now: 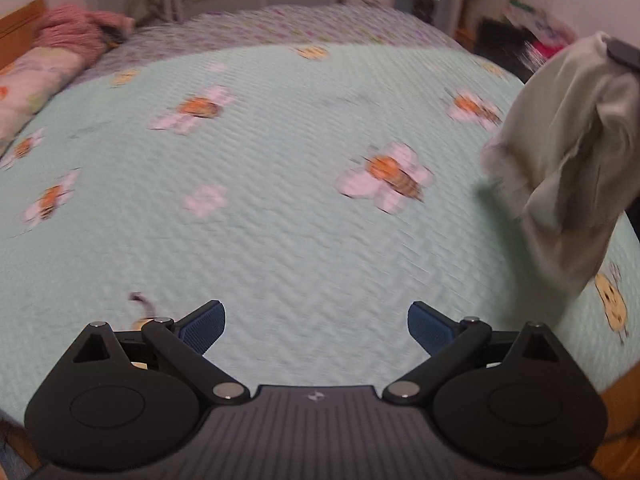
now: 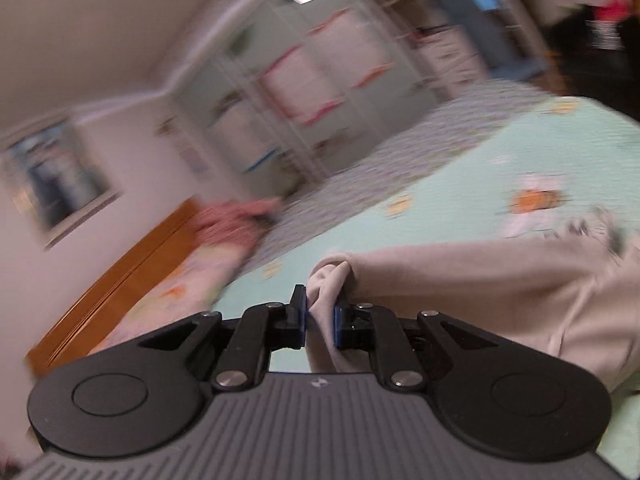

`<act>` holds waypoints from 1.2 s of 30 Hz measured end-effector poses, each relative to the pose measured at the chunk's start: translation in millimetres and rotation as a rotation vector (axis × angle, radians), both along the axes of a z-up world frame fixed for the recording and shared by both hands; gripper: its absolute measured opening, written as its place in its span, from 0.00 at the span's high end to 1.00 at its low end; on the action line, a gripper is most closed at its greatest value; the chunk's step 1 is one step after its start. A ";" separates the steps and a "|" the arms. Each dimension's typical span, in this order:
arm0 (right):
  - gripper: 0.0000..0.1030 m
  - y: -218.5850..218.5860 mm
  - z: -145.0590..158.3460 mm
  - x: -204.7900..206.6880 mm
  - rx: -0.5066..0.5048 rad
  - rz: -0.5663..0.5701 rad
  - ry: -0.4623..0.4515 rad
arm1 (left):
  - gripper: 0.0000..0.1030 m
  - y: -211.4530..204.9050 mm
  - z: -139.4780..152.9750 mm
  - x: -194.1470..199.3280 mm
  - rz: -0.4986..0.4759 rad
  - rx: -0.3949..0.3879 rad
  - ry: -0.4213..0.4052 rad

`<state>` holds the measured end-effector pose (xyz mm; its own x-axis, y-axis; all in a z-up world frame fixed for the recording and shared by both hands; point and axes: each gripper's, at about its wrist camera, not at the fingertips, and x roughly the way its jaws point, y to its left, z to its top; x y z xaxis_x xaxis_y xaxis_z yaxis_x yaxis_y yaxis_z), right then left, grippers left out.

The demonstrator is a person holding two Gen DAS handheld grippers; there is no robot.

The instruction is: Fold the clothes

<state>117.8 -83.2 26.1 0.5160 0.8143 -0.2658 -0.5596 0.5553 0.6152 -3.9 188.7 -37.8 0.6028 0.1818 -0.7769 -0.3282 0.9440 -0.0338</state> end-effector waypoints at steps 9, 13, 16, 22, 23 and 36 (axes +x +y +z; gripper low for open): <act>0.64 50.3 -91.3 -66.5 -0.345 0.071 0.091 | 0.02 25.5 -14.0 -14.2 0.019 -0.091 -0.012; 0.58 33.3 -98.7 -64.0 -0.450 -0.017 0.131 | 0.02 2.5 -30.8 -4.1 -0.045 -0.047 0.043; 0.51 26.3 -107.2 -57.1 -0.509 -0.066 0.152 | 0.02 -16.5 -36.3 1.8 -0.103 -0.038 0.059; 0.37 39.7 -103.1 -43.1 -0.701 -0.157 0.129 | 0.02 -46.3 -36.7 11.0 -0.150 0.090 0.129; 0.36 39.8 -101.9 -42.1 -0.722 -0.172 0.121 | 0.02 -48.9 -37.0 11.9 -0.148 0.102 0.147; 0.24 53.0 -92.6 -34.3 -0.894 -0.197 0.091 | 0.02 -58.7 -40.8 23.4 -0.080 0.098 0.282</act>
<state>83.5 -30.2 -66.5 0.5696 0.1858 -0.8007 -0.3750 0.9256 -0.0519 19.5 130.0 -78.6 0.3813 0.2244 -0.8968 -0.2357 0.9616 0.1404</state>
